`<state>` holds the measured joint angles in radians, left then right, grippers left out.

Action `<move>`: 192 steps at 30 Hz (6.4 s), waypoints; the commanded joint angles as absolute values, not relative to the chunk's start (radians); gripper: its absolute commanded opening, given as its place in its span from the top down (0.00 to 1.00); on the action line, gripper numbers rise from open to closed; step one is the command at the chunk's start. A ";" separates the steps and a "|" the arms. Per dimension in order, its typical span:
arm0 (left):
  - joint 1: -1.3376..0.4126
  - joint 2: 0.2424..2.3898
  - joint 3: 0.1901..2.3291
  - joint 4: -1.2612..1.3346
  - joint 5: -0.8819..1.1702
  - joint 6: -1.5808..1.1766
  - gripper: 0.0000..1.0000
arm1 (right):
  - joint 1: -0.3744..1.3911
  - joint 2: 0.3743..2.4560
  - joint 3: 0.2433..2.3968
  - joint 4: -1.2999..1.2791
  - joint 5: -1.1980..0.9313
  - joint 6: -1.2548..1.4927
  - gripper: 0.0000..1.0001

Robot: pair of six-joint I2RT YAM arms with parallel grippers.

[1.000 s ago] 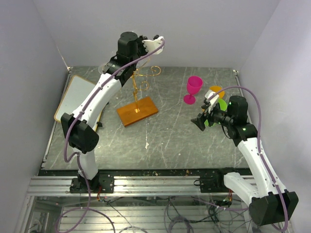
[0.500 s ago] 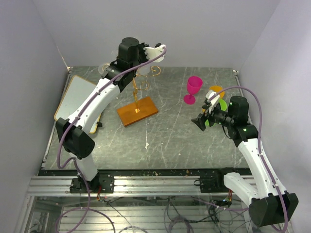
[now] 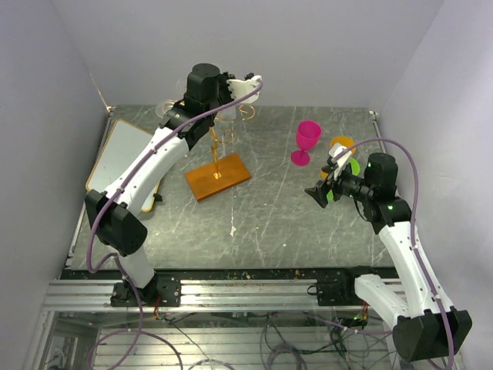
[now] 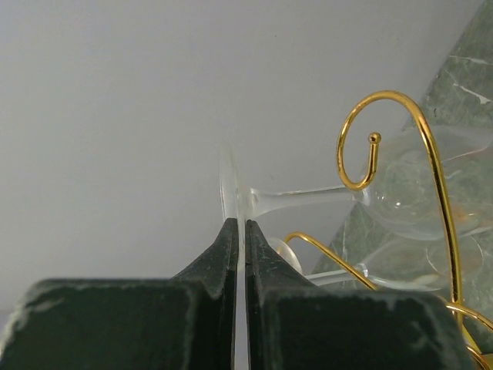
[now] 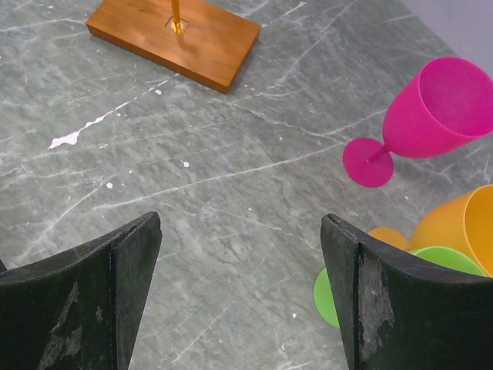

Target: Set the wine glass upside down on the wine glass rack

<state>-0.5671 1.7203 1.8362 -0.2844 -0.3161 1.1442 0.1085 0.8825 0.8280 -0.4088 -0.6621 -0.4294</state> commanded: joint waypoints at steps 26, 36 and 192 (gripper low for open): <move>-0.584 1.608 1.793 -0.324 -0.286 1.075 0.93 | 0.066 0.901 0.835 -0.423 -0.734 -0.446 0.16; -0.595 1.600 1.783 -0.340 -0.246 1.080 0.93 | 0.063 0.899 0.830 -0.418 -0.738 -0.446 0.16; -0.627 1.600 1.838 -0.469 -0.206 0.904 0.40 | 0.017 0.864 0.807 -0.384 -0.704 -0.428 0.13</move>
<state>-0.6239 1.6749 1.8465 -0.4610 -0.2466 0.9546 0.0296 0.8810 0.8230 -0.4122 -0.7105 -0.4370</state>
